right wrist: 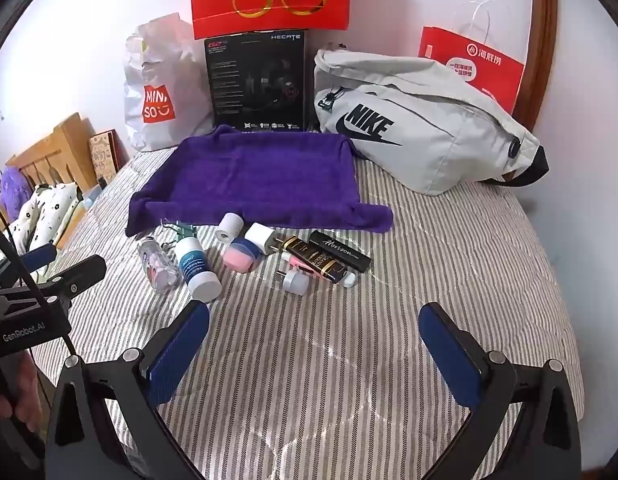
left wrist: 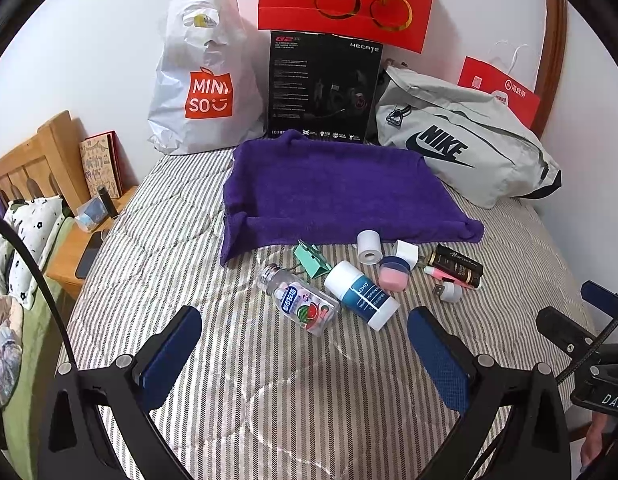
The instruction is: Organize rigid objects
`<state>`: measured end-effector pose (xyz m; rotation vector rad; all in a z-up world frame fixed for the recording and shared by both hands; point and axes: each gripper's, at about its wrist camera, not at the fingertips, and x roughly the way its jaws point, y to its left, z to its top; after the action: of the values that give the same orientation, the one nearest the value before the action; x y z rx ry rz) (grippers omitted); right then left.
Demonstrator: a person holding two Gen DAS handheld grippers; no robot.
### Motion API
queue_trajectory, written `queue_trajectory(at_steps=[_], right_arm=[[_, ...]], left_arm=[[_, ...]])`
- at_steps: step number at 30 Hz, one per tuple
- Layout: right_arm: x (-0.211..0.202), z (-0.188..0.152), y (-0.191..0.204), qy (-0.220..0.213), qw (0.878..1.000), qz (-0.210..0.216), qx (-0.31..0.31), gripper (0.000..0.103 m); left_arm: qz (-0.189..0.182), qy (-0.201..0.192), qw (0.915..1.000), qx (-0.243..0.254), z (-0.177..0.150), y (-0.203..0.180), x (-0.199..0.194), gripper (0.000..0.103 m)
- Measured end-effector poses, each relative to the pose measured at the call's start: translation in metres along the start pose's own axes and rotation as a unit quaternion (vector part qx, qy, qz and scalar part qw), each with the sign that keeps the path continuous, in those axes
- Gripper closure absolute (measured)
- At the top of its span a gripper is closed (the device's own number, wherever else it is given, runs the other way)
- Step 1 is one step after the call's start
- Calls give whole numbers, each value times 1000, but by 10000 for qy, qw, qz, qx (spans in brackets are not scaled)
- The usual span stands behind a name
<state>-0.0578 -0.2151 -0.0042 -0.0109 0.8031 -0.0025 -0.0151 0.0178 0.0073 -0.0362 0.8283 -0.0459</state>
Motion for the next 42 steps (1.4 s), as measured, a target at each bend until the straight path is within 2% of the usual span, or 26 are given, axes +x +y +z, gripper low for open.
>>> queue_trajectory(at_steps=[42], right_arm=[[-4,0,-2,-26,10000,-14,21,0]], left_arm=[[52,19,10000,29,-3,1,-1,0]])
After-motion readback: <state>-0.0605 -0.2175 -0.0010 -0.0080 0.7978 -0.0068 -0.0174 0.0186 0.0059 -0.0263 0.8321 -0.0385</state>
